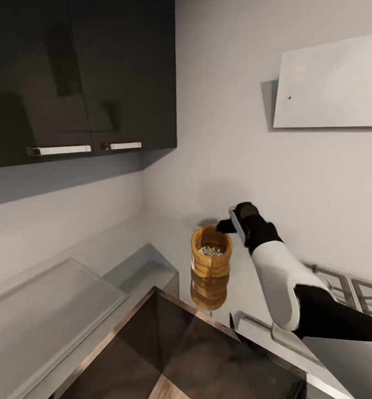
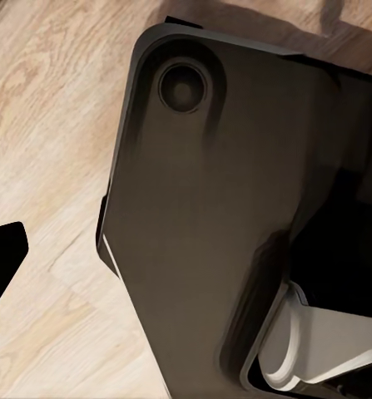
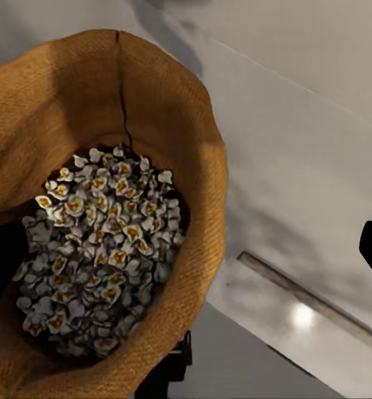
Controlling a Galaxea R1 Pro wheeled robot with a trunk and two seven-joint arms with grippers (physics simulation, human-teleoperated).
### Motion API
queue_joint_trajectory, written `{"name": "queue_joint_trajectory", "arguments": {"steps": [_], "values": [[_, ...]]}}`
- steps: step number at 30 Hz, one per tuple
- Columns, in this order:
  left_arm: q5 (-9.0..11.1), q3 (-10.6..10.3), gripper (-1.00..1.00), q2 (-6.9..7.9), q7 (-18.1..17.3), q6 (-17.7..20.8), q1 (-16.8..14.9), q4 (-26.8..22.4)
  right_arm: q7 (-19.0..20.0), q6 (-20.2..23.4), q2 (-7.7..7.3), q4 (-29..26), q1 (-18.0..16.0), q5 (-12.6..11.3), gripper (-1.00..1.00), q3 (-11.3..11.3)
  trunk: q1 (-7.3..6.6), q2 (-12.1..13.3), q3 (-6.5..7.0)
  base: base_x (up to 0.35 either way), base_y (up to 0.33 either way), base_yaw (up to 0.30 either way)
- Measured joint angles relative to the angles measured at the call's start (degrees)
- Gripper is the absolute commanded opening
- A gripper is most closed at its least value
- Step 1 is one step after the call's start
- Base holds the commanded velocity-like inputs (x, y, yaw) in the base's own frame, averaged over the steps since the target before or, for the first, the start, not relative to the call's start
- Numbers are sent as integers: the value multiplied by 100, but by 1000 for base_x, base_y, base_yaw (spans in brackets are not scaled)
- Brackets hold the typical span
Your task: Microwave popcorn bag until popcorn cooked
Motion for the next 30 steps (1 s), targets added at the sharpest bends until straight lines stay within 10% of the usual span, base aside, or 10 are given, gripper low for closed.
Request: {"name": "queue_joint_trajectory", "arguments": {"steps": [5, 30], "values": [[1, 7, 100, 0, 0, -1, 0, 0, -272, -774, 1, 739, -1, 10, 100, -2, 0, 0, 0, 2, 0, 0], [-15, 1, 100, -6, 1, -8, 0, 1, -329, -1422, 2, 1297, -1, -116, 100, -39, 0, -1, 0, 0, 0, 0]]}}
